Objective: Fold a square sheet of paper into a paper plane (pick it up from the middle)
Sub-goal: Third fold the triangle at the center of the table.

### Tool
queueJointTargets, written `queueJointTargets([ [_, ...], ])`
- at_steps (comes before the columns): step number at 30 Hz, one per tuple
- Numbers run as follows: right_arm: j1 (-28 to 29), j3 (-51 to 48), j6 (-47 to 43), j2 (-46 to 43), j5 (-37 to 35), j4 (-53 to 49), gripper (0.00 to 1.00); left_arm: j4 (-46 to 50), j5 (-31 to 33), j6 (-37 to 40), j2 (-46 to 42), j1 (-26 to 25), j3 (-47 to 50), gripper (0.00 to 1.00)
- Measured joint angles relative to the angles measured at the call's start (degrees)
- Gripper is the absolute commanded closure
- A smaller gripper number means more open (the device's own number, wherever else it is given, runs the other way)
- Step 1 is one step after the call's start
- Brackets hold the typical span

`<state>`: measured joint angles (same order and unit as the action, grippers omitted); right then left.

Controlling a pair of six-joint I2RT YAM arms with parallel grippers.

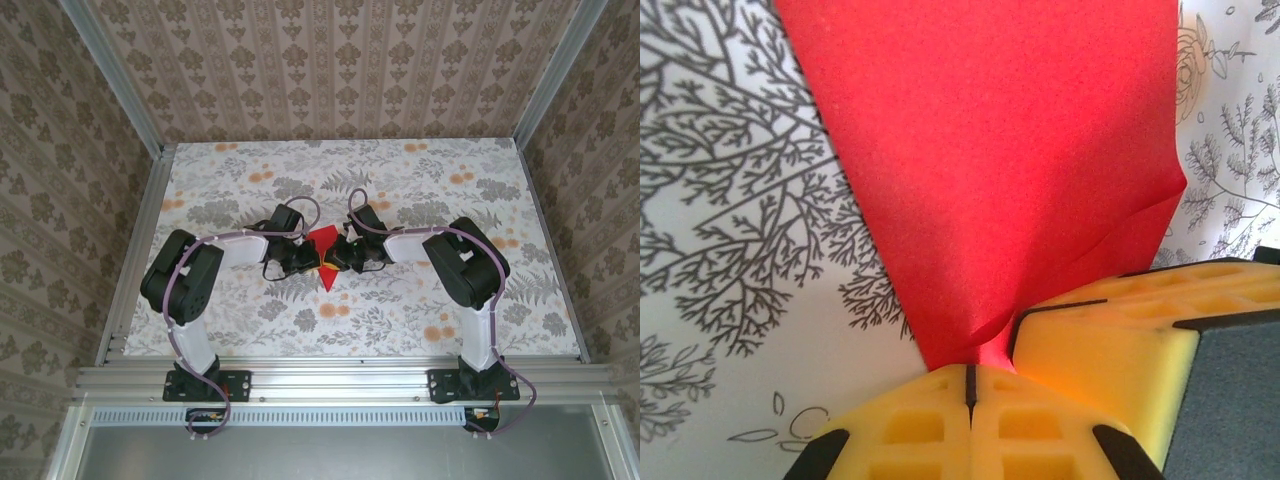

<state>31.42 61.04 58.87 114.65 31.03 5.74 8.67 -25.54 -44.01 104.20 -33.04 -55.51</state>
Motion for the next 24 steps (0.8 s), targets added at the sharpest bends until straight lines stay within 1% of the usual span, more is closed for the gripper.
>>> queueJointTargets([
  [9, 0.0, 0.0, 0.0, 0.0, 0.0, 0.0, 1.00, -1.8, 0.7, -1.0, 0.0, 0.0, 0.0, 1.00],
  [19, 0.0, -0.2, 0.0, -0.3, 0.1, 0.3, 1.00, 1.2, 2.9, -0.9, 0.9, -0.6, -1.8, 1.00],
  [24, 0.0, -3.4, -0.1, -3.5, 2.5, 3.7, 0.97, 1.9, 4.0, -0.7, 1.0, -0.9, -2.2, 1.00],
])
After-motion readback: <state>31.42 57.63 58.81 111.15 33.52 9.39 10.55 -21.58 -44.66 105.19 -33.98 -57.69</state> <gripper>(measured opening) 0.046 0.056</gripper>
